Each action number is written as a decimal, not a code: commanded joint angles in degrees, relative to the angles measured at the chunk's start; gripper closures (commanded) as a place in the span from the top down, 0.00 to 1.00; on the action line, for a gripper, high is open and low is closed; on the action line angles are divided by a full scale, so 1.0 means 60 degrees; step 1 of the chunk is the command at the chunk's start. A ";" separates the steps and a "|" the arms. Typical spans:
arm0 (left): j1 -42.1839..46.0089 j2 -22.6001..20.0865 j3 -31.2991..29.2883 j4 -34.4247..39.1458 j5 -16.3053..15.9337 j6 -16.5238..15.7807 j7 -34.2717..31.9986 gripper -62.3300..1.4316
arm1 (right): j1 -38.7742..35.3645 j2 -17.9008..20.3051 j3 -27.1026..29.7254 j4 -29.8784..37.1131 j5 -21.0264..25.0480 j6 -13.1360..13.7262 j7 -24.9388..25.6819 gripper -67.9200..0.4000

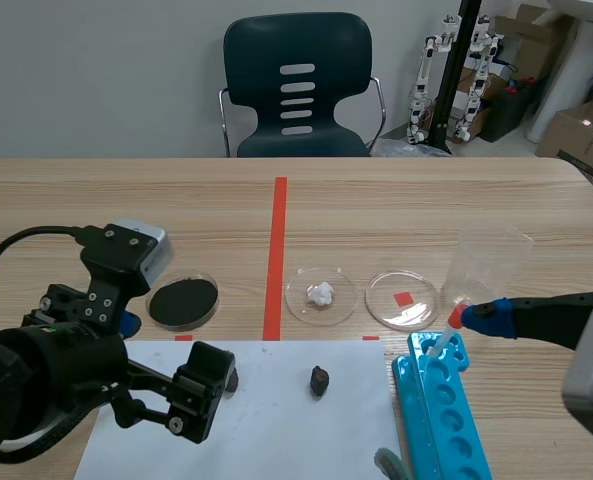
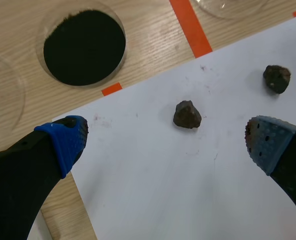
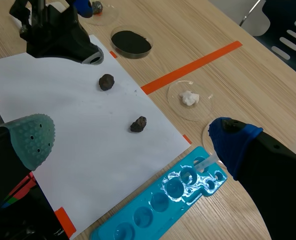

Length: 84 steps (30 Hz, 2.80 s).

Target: Pick up the right mineral with the left hand

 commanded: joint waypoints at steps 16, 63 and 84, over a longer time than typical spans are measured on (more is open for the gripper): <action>-0.3679 0.0262 0.3891 -0.1348 -0.0525 0.2473 0.2317 1.00 | -0.0036 0.0022 0.0025 0.0055 0.0109 -0.0040 0.0142 0.96; -0.5901 0.3311 0.5938 -0.5472 -0.0557 0.3206 0.2641 1.00 | -0.0036 0.0025 0.0025 0.0055 0.0109 -0.0040 0.0146 0.96; -0.5894 0.3410 0.5938 -0.5490 -0.0667 0.3206 0.2630 0.96 | -0.0036 0.0025 0.0025 0.0055 0.0109 -0.0040 0.0142 0.96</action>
